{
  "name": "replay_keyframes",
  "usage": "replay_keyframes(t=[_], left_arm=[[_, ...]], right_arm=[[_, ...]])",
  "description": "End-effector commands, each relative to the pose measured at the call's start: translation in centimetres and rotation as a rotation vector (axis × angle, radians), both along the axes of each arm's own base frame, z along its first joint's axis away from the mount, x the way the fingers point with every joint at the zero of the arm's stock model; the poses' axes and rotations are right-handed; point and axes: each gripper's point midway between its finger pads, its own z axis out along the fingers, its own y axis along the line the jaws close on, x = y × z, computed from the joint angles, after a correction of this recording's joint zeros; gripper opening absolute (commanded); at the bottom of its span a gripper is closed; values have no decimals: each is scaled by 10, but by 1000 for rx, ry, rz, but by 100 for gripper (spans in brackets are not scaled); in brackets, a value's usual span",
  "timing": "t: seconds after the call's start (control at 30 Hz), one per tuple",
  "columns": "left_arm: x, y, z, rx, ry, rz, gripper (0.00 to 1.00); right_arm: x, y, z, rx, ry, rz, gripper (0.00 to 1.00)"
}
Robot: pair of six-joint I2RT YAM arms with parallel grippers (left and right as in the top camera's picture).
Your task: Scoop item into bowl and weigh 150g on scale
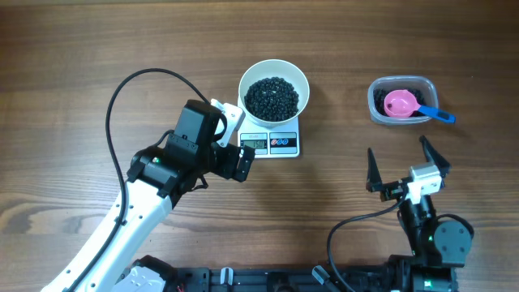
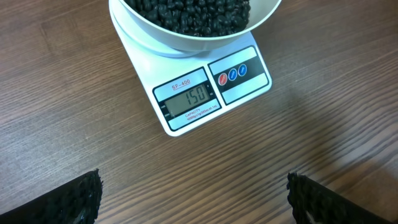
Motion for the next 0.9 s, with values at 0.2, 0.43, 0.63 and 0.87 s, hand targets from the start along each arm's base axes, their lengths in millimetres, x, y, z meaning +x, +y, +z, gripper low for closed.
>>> replay_keyframes(t=[0.2, 0.43, 0.63, 0.87], left_arm=[[4, -2, 6, -5, -17, 1, 100], [4, -2, 6, -5, -16, 1, 100], [4, -2, 6, -5, -17, 1, 100], [4, -2, 6, -5, -16, 1, 100]], right_arm=[[-3, 0, 1, 13, -78, 0, 100], [0, -2, -18, 20, 0, -12, 100], [2, -7, -36, 28, 77, -40, 100], [2, -11, -36, 29, 77, -57, 100]])
